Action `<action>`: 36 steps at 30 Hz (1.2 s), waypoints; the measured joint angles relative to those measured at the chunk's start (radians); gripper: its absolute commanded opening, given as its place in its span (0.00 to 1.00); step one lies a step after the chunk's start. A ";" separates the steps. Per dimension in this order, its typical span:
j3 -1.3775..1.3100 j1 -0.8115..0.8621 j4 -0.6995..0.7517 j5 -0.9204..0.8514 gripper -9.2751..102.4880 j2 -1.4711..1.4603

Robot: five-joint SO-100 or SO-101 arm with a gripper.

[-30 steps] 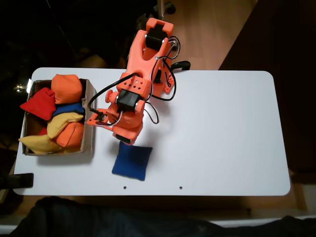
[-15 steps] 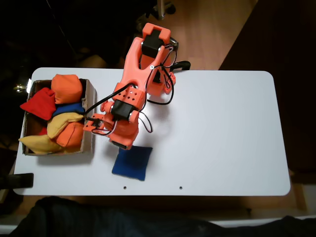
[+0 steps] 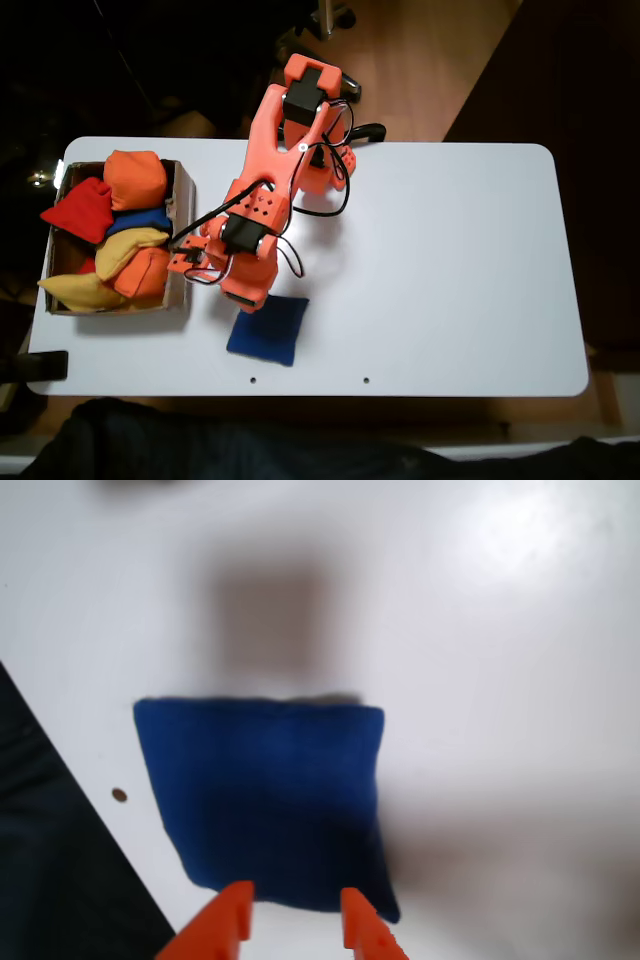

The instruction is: Grasp a bag and put it in the box.

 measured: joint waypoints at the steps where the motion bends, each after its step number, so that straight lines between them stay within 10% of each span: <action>1: 0.000 0.000 0.000 0.000 0.33 0.000; 36: -0.003 -0.040 0.000 -0.021 0.64 -0.127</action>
